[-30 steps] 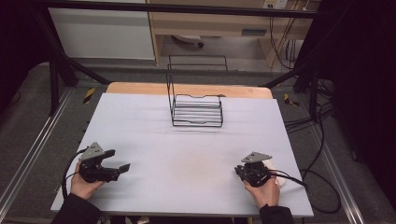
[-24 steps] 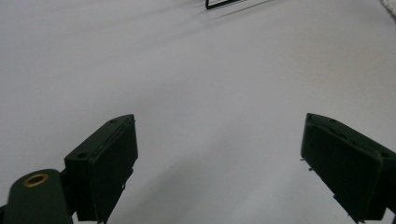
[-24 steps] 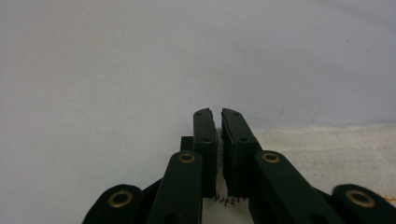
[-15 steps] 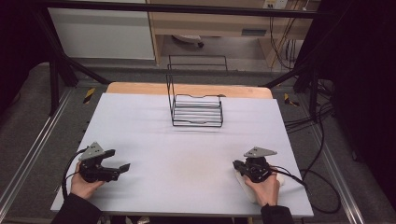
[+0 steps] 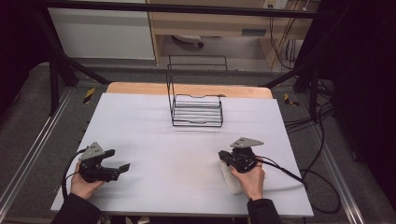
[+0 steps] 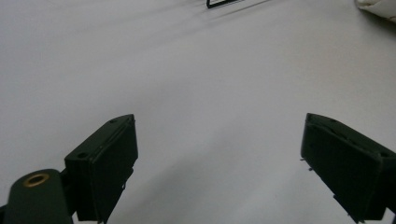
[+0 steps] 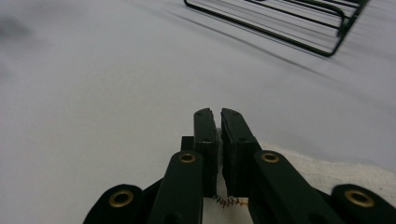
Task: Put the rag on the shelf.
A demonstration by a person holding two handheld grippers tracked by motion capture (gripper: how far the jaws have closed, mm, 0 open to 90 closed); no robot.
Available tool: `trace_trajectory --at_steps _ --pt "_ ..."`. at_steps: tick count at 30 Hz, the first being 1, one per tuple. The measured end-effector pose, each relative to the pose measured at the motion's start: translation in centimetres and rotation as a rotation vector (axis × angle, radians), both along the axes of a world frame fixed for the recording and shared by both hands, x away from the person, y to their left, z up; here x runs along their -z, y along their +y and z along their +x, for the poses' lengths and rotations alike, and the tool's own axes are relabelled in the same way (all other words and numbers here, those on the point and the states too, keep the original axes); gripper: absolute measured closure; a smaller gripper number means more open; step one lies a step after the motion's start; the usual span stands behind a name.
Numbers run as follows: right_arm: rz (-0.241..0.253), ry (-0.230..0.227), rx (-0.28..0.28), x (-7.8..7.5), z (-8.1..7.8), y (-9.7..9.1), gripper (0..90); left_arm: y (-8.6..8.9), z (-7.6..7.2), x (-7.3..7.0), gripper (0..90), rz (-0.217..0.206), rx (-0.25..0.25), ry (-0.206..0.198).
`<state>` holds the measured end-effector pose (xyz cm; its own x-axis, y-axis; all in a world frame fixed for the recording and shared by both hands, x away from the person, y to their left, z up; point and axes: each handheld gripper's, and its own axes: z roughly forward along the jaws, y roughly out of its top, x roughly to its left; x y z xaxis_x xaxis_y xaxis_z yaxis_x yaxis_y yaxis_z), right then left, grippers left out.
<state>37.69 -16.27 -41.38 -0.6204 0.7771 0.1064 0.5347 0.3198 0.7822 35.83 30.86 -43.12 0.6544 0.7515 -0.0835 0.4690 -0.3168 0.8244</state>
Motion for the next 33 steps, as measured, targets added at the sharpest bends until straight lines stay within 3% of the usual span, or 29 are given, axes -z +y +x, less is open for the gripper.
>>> trace_trajectory --at_steps 1,4,6,12,15,27,33 --pt "0.006 -0.005 -0.012 0.1 0.5 1.2 85.8 0.0 0.0 0.0 10.7 0.000 -0.001 0.000" --pt "0.006 -0.005 -0.024 0.2 0.9 2.1 85.8 0.0 0.0 0.0 10.7 0.000 0.000 -0.002" --pt "0.001 0.001 -0.039 0.6 1.6 3.6 85.8 0.1 0.0 0.0 10.8 -0.003 -0.001 -0.002" --pt "0.003 0.015 -0.070 1.3 2.1 5.2 85.8 0.1 0.0 0.0 10.8 -0.005 -0.002 -0.001" --pt "-0.003 0.020 -0.113 1.7 2.0 6.5 85.7 0.0 0.0 0.0 10.8 -0.001 -0.001 -0.002" --pt "0.007 0.036 -0.198 2.3 1.6 8.2 85.5 0.0 0.0 0.0 10.8 0.000 -0.001 -0.001" --pt "0.012 0.045 -0.210 2.7 1.7 8.3 81.6 -0.2 0.0 -0.1 10.9 -0.006 0.000 0.004"
